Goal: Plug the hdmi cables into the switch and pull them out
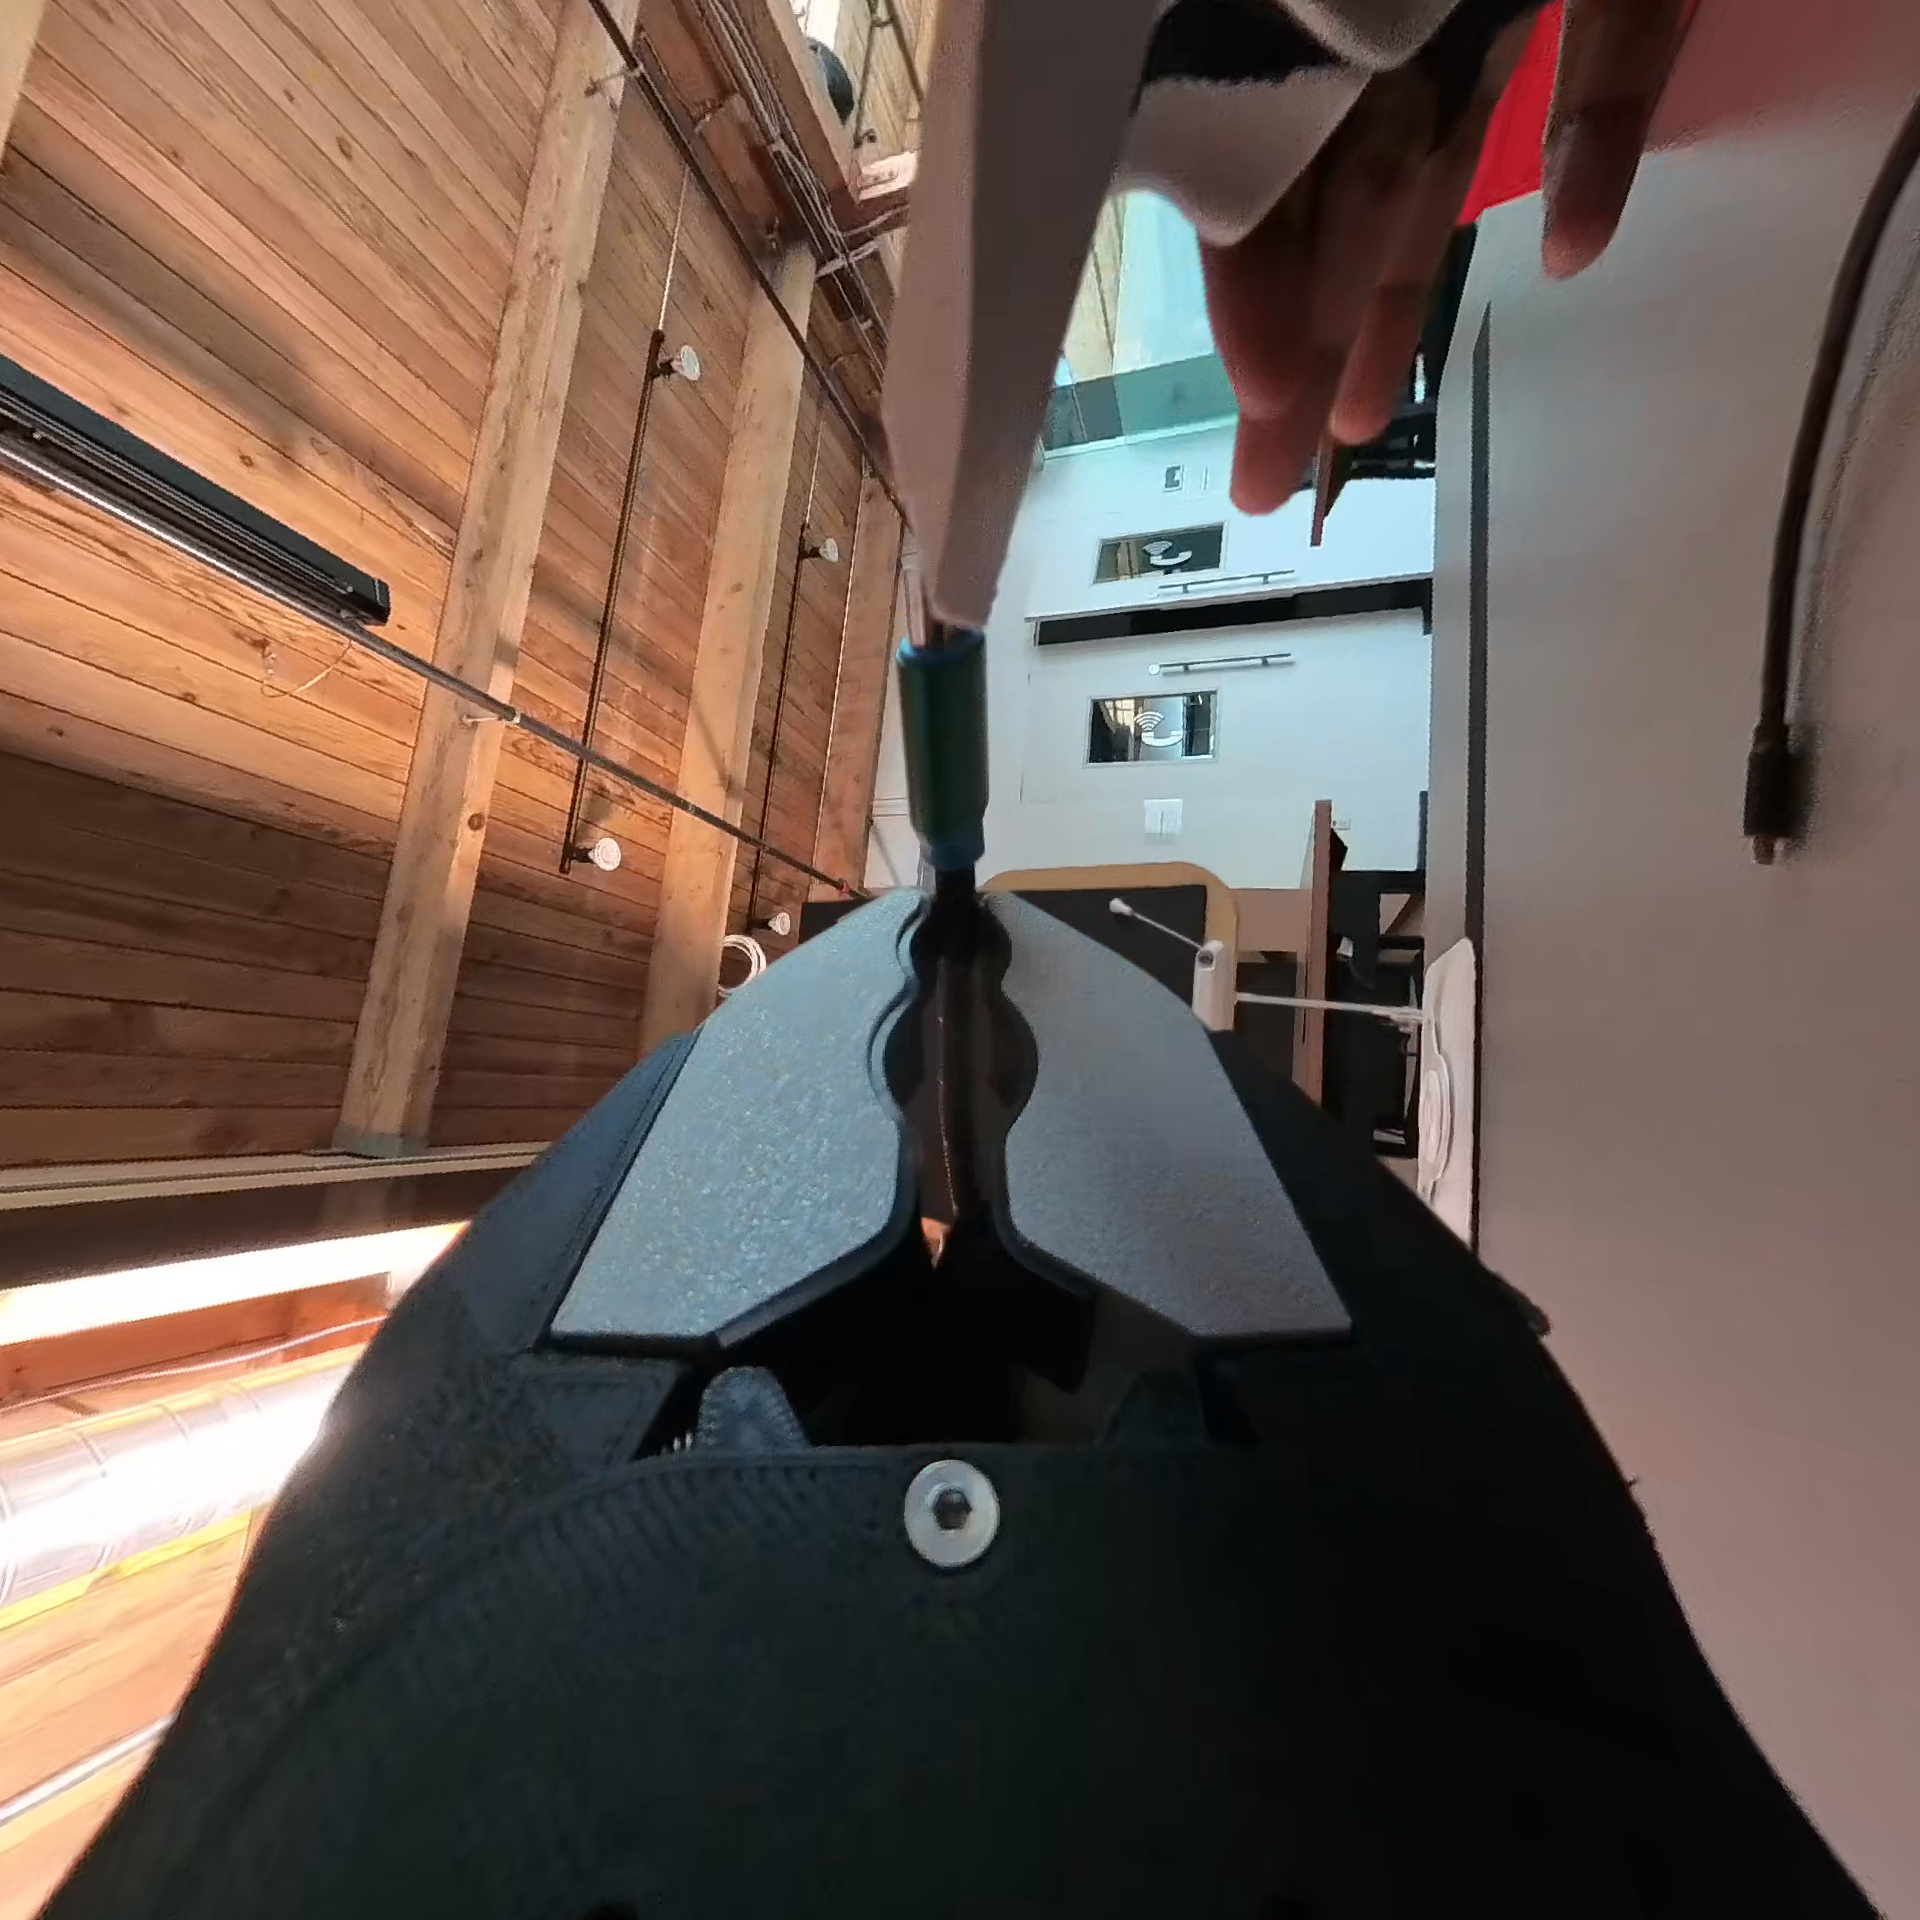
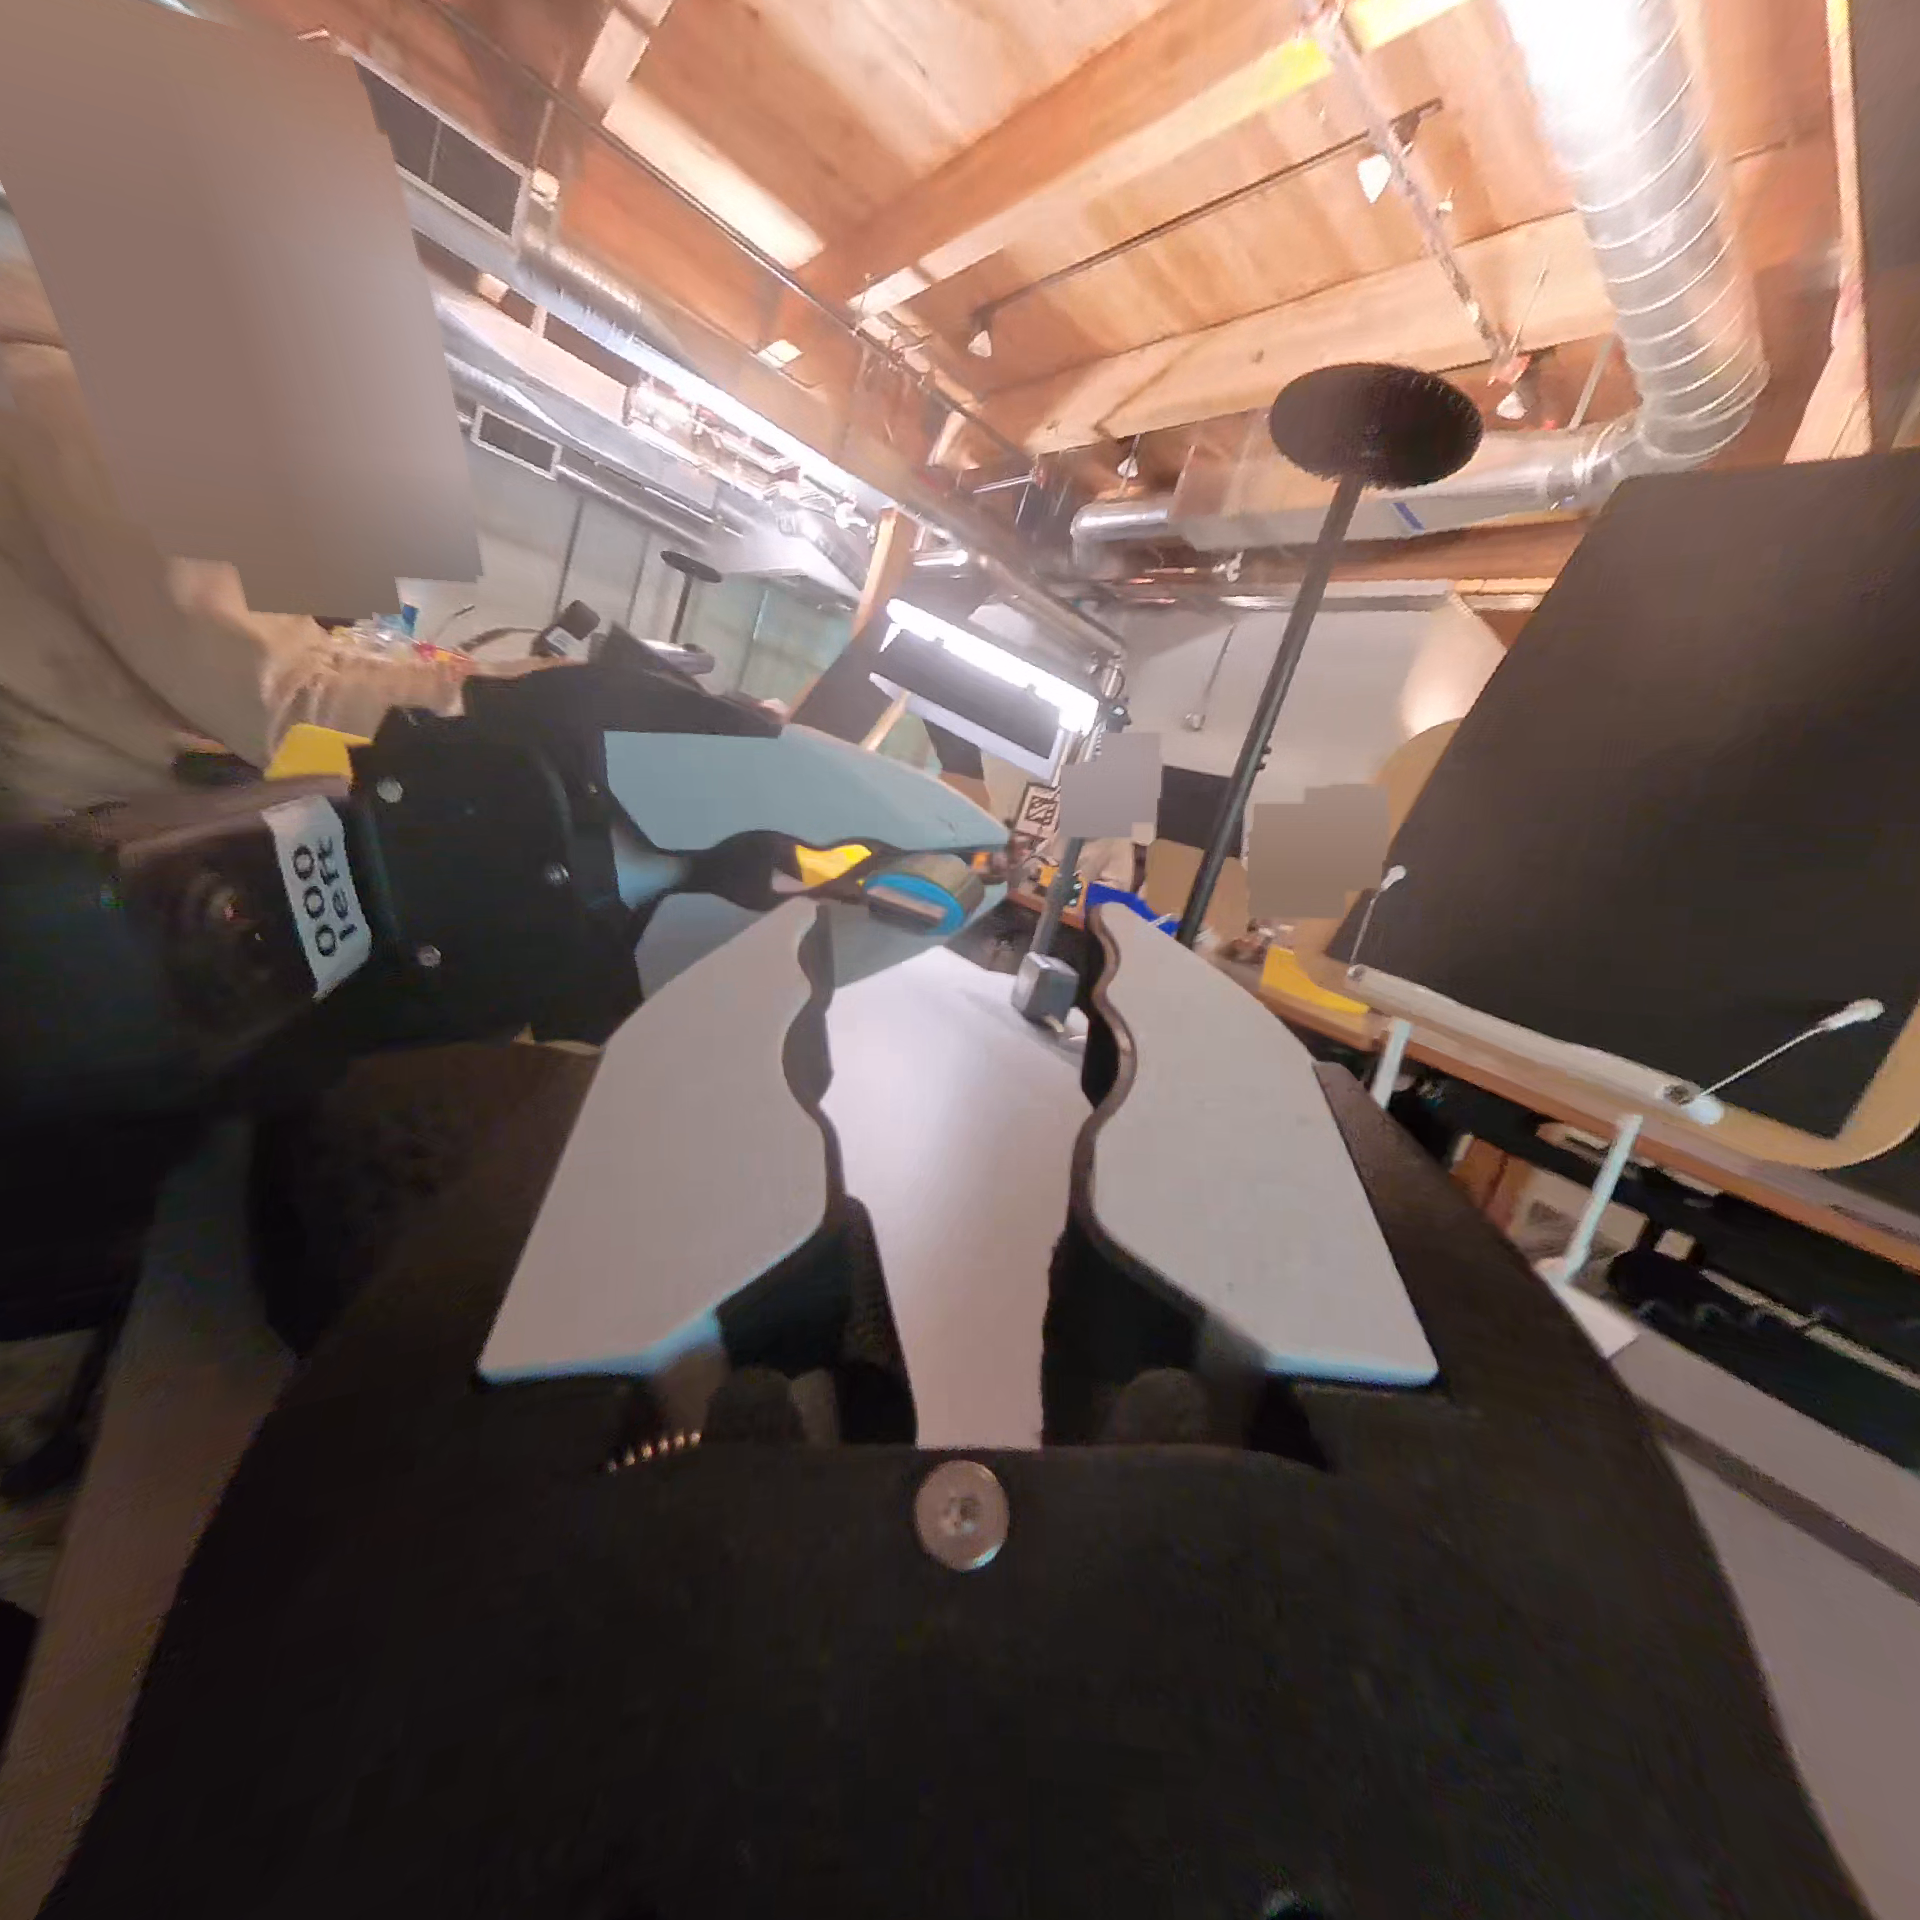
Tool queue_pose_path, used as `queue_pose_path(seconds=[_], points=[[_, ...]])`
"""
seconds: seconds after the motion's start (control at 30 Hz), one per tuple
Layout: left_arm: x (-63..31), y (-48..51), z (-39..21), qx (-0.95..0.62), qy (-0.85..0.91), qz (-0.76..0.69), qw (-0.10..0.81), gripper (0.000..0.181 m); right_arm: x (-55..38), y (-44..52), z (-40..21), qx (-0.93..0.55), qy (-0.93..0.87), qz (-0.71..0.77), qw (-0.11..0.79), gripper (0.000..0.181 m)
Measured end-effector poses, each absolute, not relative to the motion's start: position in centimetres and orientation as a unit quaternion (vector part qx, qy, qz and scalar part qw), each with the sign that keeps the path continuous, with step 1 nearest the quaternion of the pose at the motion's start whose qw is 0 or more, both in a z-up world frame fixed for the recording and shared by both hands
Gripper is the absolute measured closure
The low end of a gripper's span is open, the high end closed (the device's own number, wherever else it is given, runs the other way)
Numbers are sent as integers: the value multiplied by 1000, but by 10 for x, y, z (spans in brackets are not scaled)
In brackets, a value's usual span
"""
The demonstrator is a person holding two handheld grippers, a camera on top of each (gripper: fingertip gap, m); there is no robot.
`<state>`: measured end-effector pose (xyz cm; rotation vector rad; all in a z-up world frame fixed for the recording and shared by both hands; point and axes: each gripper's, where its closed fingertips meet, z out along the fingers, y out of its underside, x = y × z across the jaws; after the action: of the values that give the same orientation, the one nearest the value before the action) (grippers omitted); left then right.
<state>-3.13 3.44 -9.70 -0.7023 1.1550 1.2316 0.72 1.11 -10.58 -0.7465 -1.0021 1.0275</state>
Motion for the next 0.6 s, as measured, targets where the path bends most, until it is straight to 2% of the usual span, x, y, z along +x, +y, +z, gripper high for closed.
queue_pose_path(seconds=[0.17, 0.37, 0.47, 0.53, 0.6], points=[[-23, 39, -106, -300, 507, 538, 603, 175, 2, 10, -115, -381, -460, 497, 630, 137], [-23, 45, -115, -307, 509, 536, 600, 175, 1, 11, -120, -394, -465, 496, 619, 151], [-23, 46, -119, -315, 514, 525, 600, 175, 1, 7, -116, -357, -468, 459, 665, 144], [-24, 47, -122, -325, 522, 516, 597, 175, 1, 3, -117, -302, -490, 366, 731, 141], [-27, 47, -123, -337, 524, 503, 599, 175, -6, 4, -131, -283, -539, 246, 754, 142]])
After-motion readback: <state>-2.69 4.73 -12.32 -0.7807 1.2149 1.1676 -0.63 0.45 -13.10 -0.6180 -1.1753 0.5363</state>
